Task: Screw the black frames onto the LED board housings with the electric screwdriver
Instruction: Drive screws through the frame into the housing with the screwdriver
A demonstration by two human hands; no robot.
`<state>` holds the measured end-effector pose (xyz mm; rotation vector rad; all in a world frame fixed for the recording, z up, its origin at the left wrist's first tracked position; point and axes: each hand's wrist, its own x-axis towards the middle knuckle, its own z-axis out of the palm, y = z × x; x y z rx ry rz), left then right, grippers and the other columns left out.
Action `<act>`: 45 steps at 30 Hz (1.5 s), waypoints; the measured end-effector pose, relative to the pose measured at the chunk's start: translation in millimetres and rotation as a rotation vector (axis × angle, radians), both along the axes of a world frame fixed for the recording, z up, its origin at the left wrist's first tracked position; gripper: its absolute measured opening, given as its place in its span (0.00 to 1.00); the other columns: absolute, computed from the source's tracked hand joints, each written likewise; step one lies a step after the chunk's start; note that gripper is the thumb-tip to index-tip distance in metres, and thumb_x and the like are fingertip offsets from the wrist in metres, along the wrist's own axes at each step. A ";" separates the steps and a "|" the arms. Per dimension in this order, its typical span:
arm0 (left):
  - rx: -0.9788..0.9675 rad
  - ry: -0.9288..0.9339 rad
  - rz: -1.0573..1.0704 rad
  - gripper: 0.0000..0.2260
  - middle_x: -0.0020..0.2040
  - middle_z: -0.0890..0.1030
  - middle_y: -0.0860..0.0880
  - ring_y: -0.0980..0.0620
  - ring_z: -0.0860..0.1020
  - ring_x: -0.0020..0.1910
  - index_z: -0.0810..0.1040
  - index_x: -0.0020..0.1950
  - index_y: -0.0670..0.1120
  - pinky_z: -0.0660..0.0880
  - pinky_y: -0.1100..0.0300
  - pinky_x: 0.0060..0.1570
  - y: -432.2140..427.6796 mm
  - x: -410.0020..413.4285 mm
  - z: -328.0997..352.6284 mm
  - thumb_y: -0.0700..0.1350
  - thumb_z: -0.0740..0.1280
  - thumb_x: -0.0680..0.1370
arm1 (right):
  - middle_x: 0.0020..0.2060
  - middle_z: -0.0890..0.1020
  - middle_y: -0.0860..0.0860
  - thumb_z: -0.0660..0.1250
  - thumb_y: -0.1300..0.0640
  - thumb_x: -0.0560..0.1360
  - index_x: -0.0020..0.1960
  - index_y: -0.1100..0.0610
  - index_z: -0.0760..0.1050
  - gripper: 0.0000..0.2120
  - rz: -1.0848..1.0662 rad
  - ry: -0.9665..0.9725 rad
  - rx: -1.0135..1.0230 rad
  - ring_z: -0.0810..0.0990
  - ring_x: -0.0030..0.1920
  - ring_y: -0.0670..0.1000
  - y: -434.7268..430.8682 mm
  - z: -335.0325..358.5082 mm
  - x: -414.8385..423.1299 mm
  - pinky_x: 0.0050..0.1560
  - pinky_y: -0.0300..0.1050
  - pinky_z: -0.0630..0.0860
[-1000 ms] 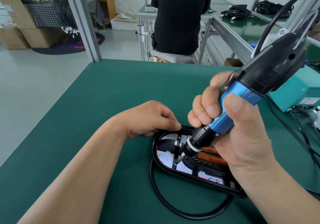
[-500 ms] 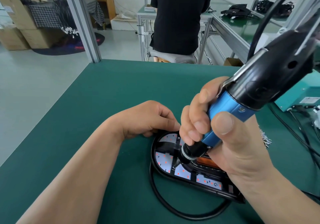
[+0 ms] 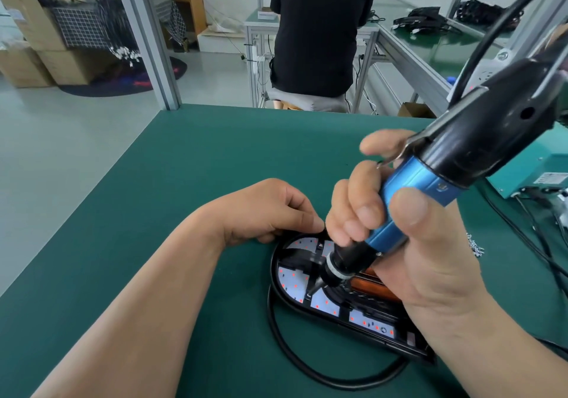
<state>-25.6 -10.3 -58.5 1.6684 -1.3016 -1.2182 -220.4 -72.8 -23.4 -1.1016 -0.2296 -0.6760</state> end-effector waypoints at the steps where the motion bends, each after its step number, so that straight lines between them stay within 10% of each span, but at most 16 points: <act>1: 0.005 0.005 0.006 0.09 0.29 0.69 0.54 0.55 0.60 0.26 0.82 0.37 0.50 0.56 0.64 0.24 -0.6 0.2 -0.9 0.51 0.77 0.74 | 0.33 0.74 0.51 0.80 0.52 0.72 0.61 0.58 0.76 0.23 -0.028 -0.019 -0.004 0.74 0.32 0.51 -1.9 0.6 0.3 0.39 0.46 0.74; 12: 0.076 0.088 0.025 0.17 0.30 0.60 0.53 0.54 0.56 0.27 0.75 0.35 0.48 0.53 0.64 0.24 1.7 6.2 -0.4 0.50 0.73 0.81 | 0.34 0.73 0.47 0.77 0.48 0.73 0.60 0.54 0.73 0.21 -0.268 -0.035 0.161 0.71 0.35 0.48 -20.3 9.0 -6.2 0.42 0.43 0.74; 18: 0.089 0.303 0.203 0.11 0.34 0.70 0.51 0.57 0.59 0.28 0.83 0.55 0.39 0.54 0.67 0.22 -1.5 14.2 1.3 0.40 0.61 0.84 | 0.35 0.72 0.47 0.57 0.53 0.84 0.58 0.53 0.73 0.08 -0.368 -0.028 0.240 0.70 0.37 0.48 -37.3 9.3 -12.8 0.43 0.43 0.73; 23: 0.017 0.535 0.306 0.11 0.36 0.73 0.50 0.58 0.60 0.28 0.78 0.62 0.37 0.57 0.68 0.20 -10.7 5.0 -2.4 0.38 0.59 0.86 | 0.37 0.71 0.48 0.59 0.54 0.85 0.58 0.53 0.74 0.06 -0.415 -0.034 0.302 0.71 0.37 0.48 -43.2 4.2 -10.9 0.45 0.43 0.74; 33: -0.040 0.648 0.241 0.12 0.34 0.73 0.52 0.60 0.60 0.27 0.85 0.45 0.46 0.57 0.70 0.20 -14.8 -3.4 -5.6 0.54 0.70 0.78 | 0.38 0.73 0.49 0.62 0.55 0.84 0.56 0.54 0.75 0.05 -0.476 -0.052 0.400 0.73 0.38 0.48 -54.8 0.9 -10.4 0.46 0.44 0.75; 45: -0.045 0.831 0.149 0.11 0.43 0.79 0.47 0.59 0.68 0.32 0.86 0.57 0.36 0.60 0.71 0.23 -11.3 -0.4 -6.5 0.37 0.67 0.79 | 0.38 0.74 0.49 0.67 0.54 0.83 0.58 0.55 0.73 0.06 -0.598 -0.036 0.476 0.73 0.38 0.49 -64.8 -4.1 -9.6 0.48 0.45 0.77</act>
